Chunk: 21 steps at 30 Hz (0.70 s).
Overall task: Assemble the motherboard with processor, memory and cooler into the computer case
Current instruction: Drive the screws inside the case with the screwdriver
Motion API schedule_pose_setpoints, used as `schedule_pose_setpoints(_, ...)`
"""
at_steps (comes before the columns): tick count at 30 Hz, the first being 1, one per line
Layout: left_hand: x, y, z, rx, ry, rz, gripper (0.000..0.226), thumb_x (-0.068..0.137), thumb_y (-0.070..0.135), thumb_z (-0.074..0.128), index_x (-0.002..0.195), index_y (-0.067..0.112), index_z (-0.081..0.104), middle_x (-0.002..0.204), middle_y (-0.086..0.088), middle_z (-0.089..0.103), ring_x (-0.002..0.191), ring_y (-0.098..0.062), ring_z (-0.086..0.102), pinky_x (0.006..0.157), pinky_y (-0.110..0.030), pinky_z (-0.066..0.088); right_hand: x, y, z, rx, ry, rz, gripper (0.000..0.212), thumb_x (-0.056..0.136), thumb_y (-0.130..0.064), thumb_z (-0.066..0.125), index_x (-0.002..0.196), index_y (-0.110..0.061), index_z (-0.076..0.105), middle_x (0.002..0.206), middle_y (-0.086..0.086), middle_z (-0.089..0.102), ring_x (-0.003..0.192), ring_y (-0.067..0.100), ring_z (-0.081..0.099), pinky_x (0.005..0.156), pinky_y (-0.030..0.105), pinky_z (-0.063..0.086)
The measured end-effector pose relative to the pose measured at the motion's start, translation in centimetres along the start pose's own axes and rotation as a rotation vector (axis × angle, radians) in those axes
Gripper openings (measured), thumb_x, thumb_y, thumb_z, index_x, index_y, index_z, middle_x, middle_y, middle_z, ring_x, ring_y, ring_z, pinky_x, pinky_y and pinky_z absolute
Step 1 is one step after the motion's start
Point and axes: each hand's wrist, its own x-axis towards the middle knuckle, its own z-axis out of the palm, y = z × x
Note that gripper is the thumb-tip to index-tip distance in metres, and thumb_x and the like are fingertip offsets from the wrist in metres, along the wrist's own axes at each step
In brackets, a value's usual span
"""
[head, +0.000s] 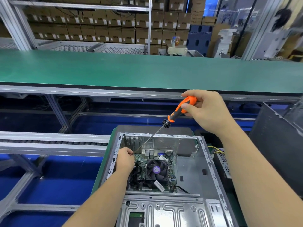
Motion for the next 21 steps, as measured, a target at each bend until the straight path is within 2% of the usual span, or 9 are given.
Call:
schedule_pose_setpoints(12,-0.14,0.14,-0.12,0.022,-0.001,0.000,0.006,0.093,0.000,0.061,0.094,0.006,0.062,0.076,-0.001,0.057,0.064,-0.009,0.051,0.047,-0.018,0.034,0.08,-0.08,0.18,0.034,-0.008,0.022,0.026,0.090,-0.007,0.072,0.114,-0.017,0.071,0.092,0.003,0.071,0.083,0.022,0.075,0.086,0.043,0.060)
schedule_pose_setpoints(18,-0.05,0.06,-0.12,0.029,-0.001,-0.006,0.006,0.093,0.000,0.062,0.098,0.003,0.062,0.081,-0.007,0.060,0.067,-0.015,0.053,0.048,-0.020,0.035,0.11,-0.02,0.13,0.026,0.007,0.013,0.025,0.090,-0.009,0.073,0.112,-0.020,0.072,0.089,0.000,0.071,0.078,0.017,0.075,0.083,0.041,0.062)
schedule_pose_setpoints(21,-0.02,0.09,-0.07,0.023,-0.006,-0.009,0.006,0.093,0.000,0.062,0.099,0.003,0.061,0.080,-0.006,0.060,0.066,-0.013,0.053,0.048,-0.019,0.035,0.14,0.10,0.19,0.016,0.006,0.011,0.025,0.090,-0.009,0.073,0.112,-0.021,0.072,0.089,0.000,0.072,0.078,0.018,0.075,0.083,0.042,0.061)
